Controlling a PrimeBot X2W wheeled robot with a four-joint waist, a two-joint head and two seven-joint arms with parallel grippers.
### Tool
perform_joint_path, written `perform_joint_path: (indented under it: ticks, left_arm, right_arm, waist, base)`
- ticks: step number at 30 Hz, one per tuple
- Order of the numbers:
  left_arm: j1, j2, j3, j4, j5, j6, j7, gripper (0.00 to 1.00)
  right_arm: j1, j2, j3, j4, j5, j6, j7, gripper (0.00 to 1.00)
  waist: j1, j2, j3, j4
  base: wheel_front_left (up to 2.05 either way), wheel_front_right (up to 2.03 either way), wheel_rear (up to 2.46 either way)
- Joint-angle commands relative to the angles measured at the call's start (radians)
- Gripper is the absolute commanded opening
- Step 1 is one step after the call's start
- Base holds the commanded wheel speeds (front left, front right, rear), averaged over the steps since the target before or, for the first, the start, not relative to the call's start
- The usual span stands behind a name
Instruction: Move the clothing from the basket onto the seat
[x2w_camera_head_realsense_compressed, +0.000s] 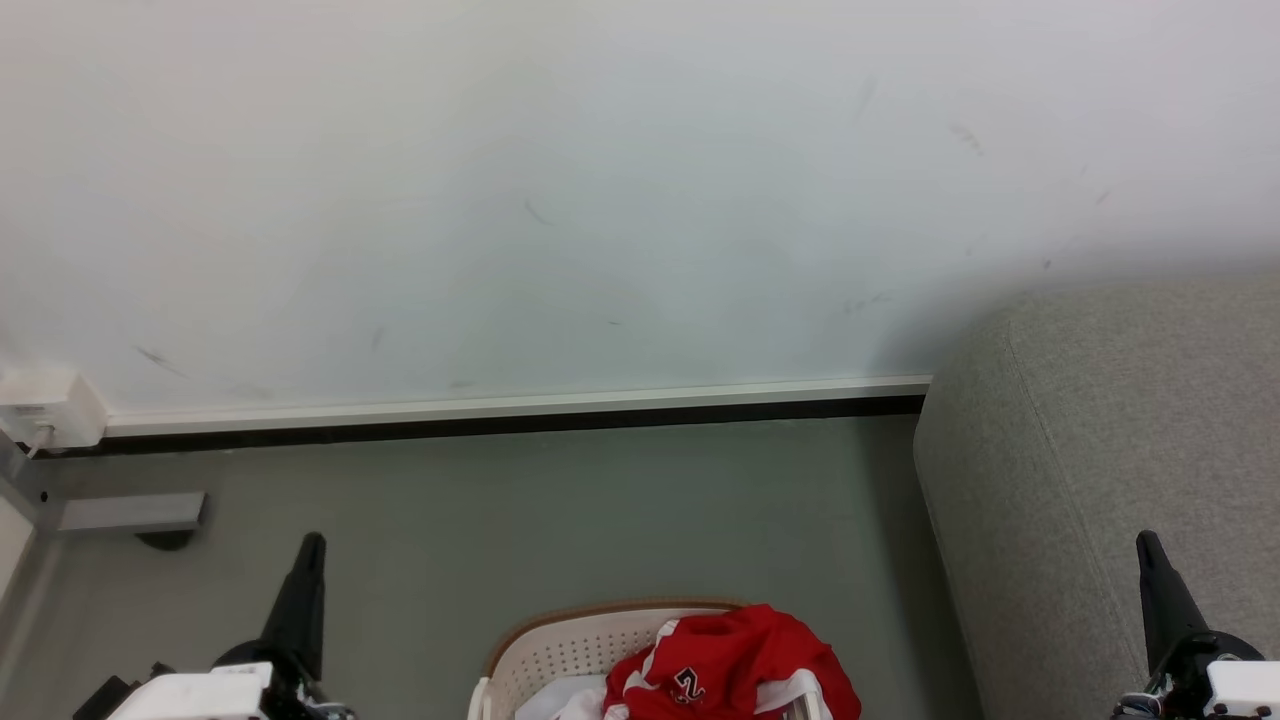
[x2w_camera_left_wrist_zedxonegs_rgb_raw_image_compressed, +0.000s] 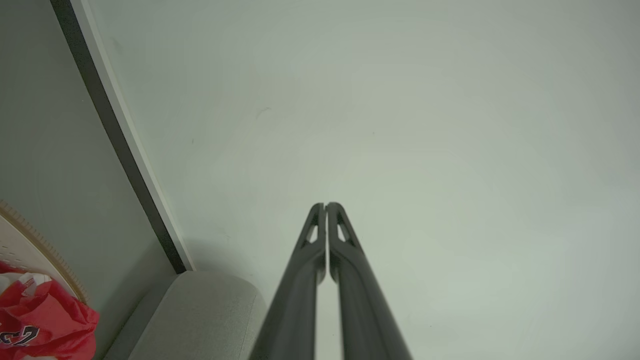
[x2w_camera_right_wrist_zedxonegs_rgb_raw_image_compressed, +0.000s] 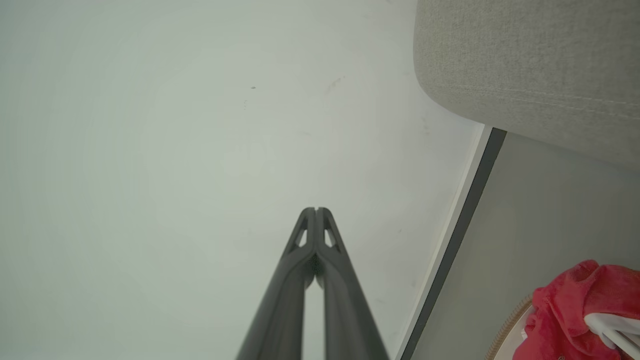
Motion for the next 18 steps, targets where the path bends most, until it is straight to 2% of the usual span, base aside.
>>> perform_joint_path:
  ticks: [1, 13, 14, 18]
  left_arm:
    - [-0.007, 0.007, 0.002, -0.003, -0.014, -0.006, 0.004, 0.0]
    - [-0.007, 0.007, 0.002, -0.003, -0.014, -0.006, 0.004, 0.0]
    - [0.001, -0.001, 0.0, 0.003, 0.001, 0.001, -0.001, 1.0]
    - [0.026, -0.01, -0.003, 0.033, 0.001, 0.006, -0.003, 1.0]
  right_arm:
    - [-0.012, -0.001, -0.002, 0.003, -0.005, -0.002, 0.001, 0.0]
    - [-0.012, -0.001, -0.002, 0.003, -0.005, -0.002, 0.001, 0.0]
    - [0.001, 0.0, 0.0, 0.002, 0.0, 0.0, 0.0, 1.0]
    - [0.026, 0.01, 0.005, 0.03, -0.001, 0.0, -0.003, 1.0]
  waist:
    - [0.0, 0.0, 0.0, 0.0]
    - [0.0, 0.0, 0.0, 0.0]
    - [0.0, 0.0, 0.0, 0.0]
    - [0.0, 0.0, 0.0, 0.0]
  base:
    - [0.0, 0.0, 0.0]
    - [0.0, 0.0, 0.0]
    - [0.0, 0.0, 0.0]
    - [0.0, 0.0, 0.0]
